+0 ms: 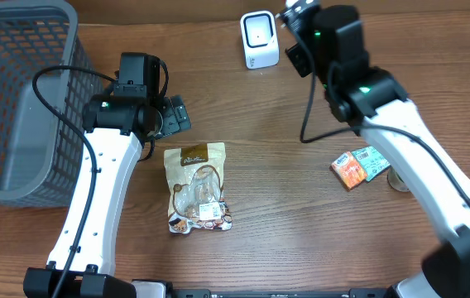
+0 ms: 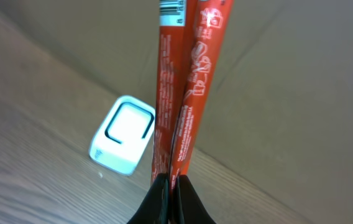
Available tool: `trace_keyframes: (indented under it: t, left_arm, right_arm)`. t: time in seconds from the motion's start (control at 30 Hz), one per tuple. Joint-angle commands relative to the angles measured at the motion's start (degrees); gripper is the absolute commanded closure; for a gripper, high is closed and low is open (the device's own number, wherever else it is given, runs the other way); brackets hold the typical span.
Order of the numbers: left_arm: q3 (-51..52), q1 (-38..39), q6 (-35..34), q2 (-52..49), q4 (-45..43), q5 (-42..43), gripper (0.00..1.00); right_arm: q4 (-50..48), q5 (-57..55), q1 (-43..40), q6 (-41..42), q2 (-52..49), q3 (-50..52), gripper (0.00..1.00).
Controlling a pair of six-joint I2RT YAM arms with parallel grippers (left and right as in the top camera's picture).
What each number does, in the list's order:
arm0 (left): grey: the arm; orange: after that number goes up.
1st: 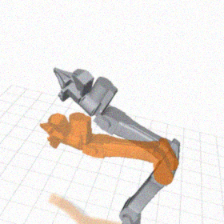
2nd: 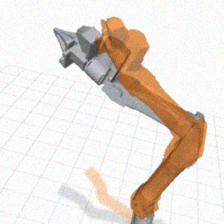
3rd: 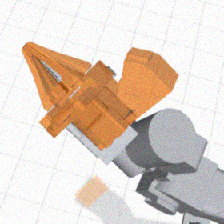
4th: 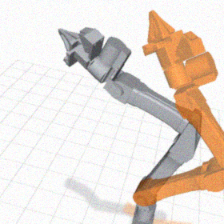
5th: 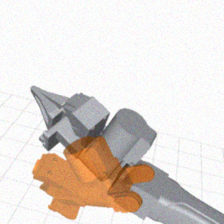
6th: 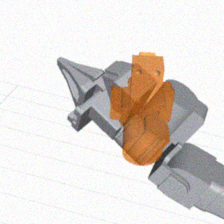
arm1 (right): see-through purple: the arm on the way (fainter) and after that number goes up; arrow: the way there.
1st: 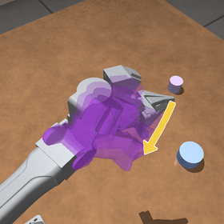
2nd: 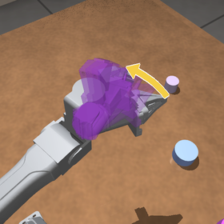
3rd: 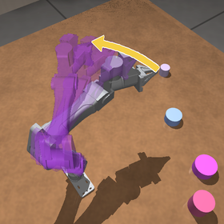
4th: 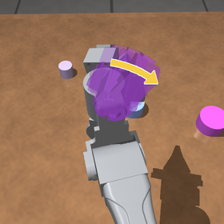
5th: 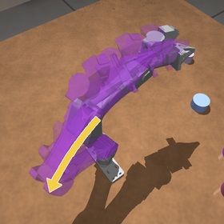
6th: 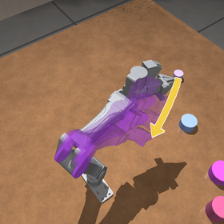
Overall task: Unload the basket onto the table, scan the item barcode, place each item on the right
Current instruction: 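Carry the red sausage sticks up to the scanner window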
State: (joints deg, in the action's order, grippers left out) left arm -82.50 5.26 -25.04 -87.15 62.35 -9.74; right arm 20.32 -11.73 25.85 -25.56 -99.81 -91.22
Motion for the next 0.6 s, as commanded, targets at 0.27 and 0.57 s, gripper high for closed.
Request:
trace_keyframes:
  t: [0.27, 0.57]
  left_arm:
    - [-0.5, 0.0, 0.8, 0.3, 0.0, -0.9, 0.00]
    - [-0.5, 0.0, 0.9, 0.3, 0.0, -0.9, 0.00]
  right_arm:
    - [-15.5, -15.4, -0.5, -36.4, -18.1, -1.0, 0.96]
    - [-38.3, -20.8, -0.5, -54.5, -29.0, -1.0, 0.97]
